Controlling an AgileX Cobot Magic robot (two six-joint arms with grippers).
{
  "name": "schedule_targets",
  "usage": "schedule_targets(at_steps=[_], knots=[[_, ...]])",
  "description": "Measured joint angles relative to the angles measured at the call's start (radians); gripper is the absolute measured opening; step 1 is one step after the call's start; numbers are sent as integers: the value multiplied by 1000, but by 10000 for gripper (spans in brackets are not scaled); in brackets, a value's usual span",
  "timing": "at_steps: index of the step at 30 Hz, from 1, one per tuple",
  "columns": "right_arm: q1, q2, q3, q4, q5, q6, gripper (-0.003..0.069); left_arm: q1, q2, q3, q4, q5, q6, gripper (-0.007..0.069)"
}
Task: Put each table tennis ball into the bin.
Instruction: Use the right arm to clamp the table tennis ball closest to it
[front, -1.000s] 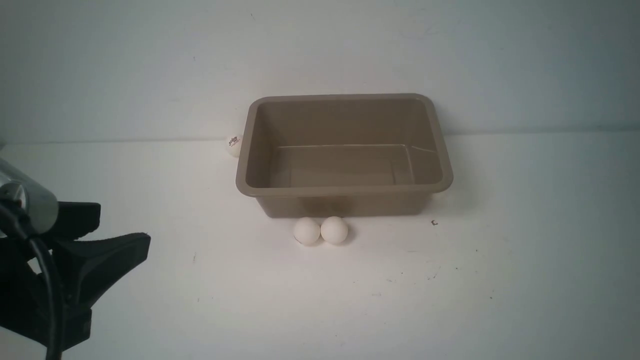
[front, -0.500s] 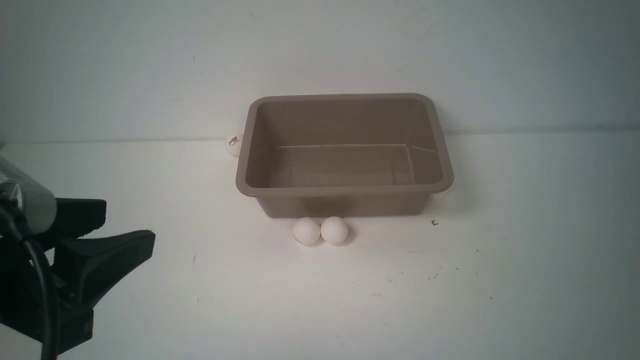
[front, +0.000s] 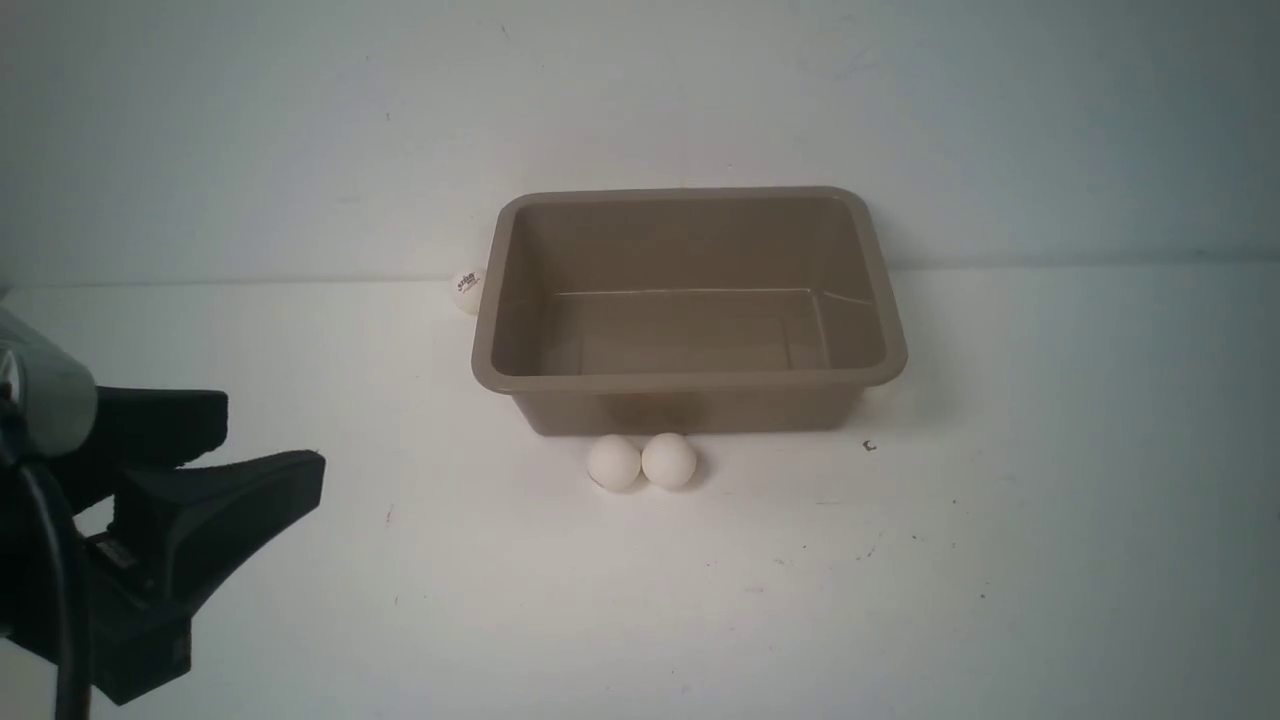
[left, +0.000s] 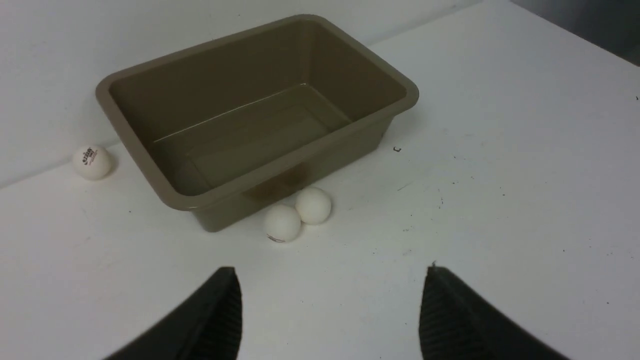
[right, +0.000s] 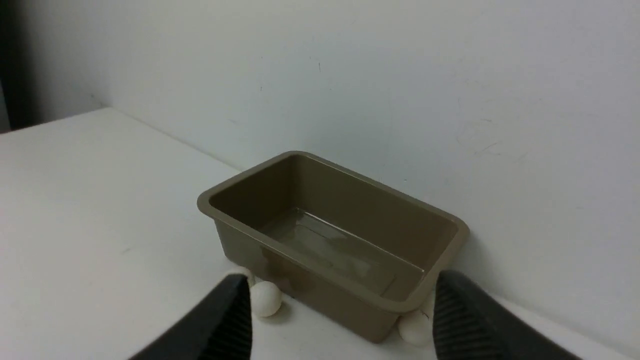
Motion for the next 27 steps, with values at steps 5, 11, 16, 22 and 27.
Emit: schedule_targets(at_steps=[5,11,16,22,27], knots=[[0,100,-90,-96,-6,164,433,0,0,0,0,24,0,436],[0,345,-226,-197,89,279,401,0,0,0,-1,35,0,436],[0,577,-344,-192,203,278,400,0,0,0,-1,37,19,436],[0,782,-454,-123,272,193,400,0,0,0,-1,37,35,436],[0,900,-493,-111,302,138,399,0,0,0,19,37,44,436]])
